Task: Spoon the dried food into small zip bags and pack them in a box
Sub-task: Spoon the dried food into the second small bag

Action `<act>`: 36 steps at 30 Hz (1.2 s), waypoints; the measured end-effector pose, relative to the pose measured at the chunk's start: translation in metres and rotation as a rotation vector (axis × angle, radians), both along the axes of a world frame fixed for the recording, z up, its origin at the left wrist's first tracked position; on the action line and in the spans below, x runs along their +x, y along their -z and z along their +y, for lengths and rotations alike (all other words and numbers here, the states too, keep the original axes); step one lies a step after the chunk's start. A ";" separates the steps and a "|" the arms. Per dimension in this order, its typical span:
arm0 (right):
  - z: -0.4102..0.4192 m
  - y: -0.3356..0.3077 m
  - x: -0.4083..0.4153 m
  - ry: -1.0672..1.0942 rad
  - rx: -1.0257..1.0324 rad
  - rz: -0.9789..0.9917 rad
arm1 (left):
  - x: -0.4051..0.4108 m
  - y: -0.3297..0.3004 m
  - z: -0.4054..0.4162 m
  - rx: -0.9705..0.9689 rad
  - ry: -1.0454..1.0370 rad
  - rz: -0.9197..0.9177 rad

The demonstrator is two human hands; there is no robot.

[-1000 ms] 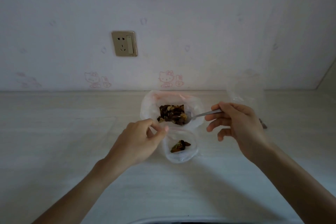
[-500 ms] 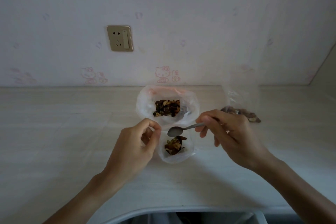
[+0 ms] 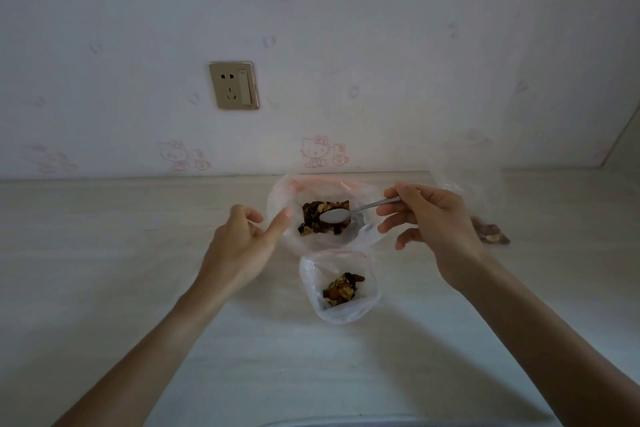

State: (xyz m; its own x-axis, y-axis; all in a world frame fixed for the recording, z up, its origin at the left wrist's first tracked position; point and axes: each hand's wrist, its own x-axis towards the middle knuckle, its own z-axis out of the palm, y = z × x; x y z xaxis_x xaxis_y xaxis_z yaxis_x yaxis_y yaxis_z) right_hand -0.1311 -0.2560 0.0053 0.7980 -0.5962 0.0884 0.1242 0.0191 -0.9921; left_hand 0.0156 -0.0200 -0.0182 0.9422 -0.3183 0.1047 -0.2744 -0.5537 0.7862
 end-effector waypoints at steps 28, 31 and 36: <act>0.018 0.034 0.047 -0.038 0.126 0.143 | -0.001 0.026 -0.022 -0.409 0.214 0.251; 0.020 0.036 0.052 -0.020 0.175 0.119 | -0.002 0.026 -0.023 -0.426 0.213 0.258; 0.019 0.039 0.051 -0.075 0.293 0.116 | -0.001 0.025 -0.021 -0.454 0.226 0.286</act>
